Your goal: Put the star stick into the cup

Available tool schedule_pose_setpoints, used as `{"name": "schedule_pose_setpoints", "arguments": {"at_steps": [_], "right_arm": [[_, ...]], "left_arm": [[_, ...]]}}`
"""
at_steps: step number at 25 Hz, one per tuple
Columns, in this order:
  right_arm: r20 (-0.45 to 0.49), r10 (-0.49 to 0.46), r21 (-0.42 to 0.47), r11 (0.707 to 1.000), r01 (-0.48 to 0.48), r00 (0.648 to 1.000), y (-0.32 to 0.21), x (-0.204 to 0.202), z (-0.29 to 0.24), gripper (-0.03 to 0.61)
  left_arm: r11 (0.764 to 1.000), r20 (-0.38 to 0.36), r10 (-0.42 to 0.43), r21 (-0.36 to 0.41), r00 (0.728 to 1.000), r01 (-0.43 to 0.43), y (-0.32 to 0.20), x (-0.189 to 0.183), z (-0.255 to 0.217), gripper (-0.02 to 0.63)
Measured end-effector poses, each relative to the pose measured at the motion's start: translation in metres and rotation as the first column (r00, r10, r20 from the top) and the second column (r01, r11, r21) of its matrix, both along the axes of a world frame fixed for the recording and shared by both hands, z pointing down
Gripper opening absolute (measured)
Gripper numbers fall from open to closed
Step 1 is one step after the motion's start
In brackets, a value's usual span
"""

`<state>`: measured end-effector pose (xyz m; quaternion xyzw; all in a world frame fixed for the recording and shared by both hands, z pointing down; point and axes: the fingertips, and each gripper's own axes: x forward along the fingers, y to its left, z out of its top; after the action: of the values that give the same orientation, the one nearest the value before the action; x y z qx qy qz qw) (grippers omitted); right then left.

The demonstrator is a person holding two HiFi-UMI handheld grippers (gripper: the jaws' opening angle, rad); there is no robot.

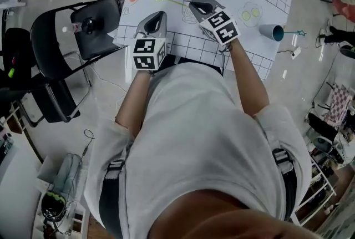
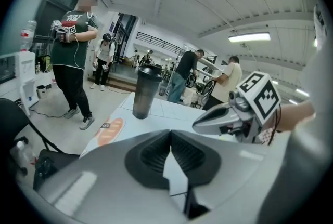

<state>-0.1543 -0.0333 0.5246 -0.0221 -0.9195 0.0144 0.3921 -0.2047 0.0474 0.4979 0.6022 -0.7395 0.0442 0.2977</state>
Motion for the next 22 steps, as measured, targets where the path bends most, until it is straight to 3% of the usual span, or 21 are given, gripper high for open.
{"name": "schedule_pose_setpoints", "arguments": {"at_steps": [4, 10, 15, 22], "right_arm": [[-0.135, -0.149, 0.050, 0.986, 0.157, 0.980, 0.017, -0.024, 0.033, 0.002], [-0.300, -0.278, 0.074, 0.947, 0.313, 0.913, 0.029, -0.051, 0.082, 0.041], [-0.389, -0.286, 0.103, 0.931, 0.350, 0.876, 0.025, -0.060, 0.104, 0.046], [-0.451, -0.289, 0.076, 0.930, 0.359, 0.844, 0.022, -0.065, 0.114, 0.061]], "left_arm": [[0.999, -0.009, -0.048, -0.007, 0.999, 0.048, 0.020, -0.013, 0.007, 0.003], [0.996, -0.033, -0.091, -0.018, 0.995, 0.090, 0.043, -0.024, 0.019, 0.003], [0.993, -0.043, -0.114, -0.023, 0.993, 0.113, 0.055, -0.031, 0.025, 0.003], [0.992, -0.059, -0.126, -0.028, 0.990, 0.124, 0.063, -0.036, 0.030, 0.003]]}}
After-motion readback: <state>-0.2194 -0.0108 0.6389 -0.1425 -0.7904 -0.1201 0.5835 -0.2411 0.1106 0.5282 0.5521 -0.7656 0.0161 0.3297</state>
